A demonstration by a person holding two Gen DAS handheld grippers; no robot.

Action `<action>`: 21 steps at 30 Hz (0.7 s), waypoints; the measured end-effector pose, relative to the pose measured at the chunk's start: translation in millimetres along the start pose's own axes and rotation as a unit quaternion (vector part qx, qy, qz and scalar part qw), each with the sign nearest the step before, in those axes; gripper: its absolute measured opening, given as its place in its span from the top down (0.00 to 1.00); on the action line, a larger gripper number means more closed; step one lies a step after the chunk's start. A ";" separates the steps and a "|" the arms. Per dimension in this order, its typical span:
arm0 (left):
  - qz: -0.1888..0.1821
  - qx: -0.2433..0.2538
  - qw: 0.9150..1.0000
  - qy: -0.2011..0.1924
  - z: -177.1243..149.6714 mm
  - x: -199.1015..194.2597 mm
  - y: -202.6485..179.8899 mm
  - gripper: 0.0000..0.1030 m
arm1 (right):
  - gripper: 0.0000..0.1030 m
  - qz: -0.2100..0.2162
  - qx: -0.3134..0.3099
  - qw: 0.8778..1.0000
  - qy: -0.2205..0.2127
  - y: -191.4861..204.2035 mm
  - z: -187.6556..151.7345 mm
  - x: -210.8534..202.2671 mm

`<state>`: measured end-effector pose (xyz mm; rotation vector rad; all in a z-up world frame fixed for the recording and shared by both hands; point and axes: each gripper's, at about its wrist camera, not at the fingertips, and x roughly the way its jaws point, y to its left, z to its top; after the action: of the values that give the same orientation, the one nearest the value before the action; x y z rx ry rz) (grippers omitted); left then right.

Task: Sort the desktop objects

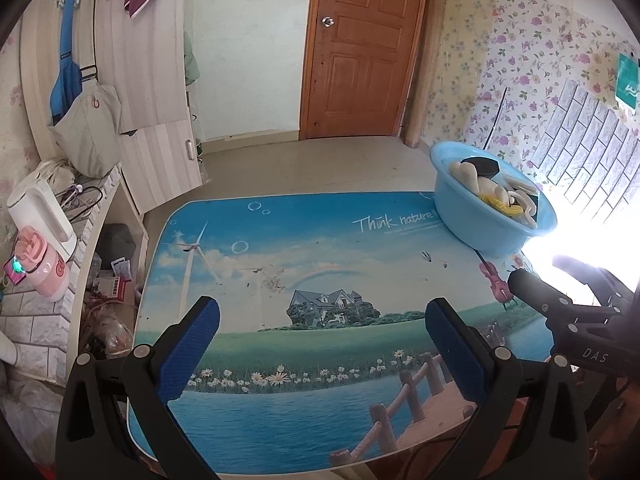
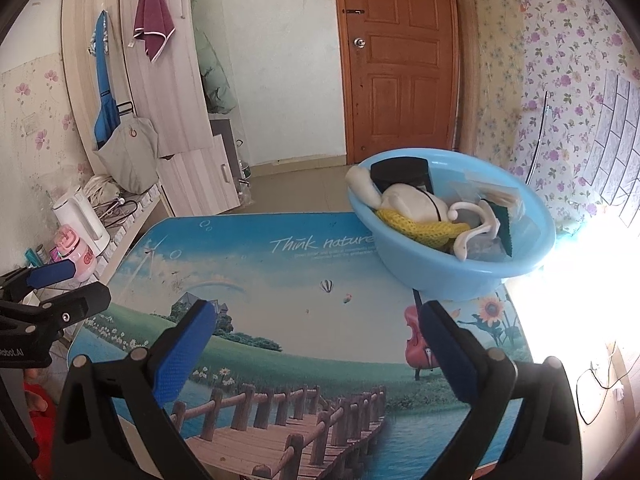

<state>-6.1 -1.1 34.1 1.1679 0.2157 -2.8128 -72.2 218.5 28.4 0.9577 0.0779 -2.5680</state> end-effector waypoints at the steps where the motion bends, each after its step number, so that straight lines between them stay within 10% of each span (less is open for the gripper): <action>1: 0.001 0.000 1.000 0.000 0.1 -0.1 -0.2 0.00 | 0.00 0.001 0.002 1.000 0.000 -0.6 -0.2 -0.2; 21: -0.002 0.013 1.000 -0.001 -3.2 3.0 -1.8 0.00 | 0.00 0.000 0.012 1.000 0.012 -5.9 -5.4 2.0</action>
<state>-6.3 1.0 29.9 1.1707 0.1818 -2.8283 -72.5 224.2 22.5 0.9976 0.0529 -2.5634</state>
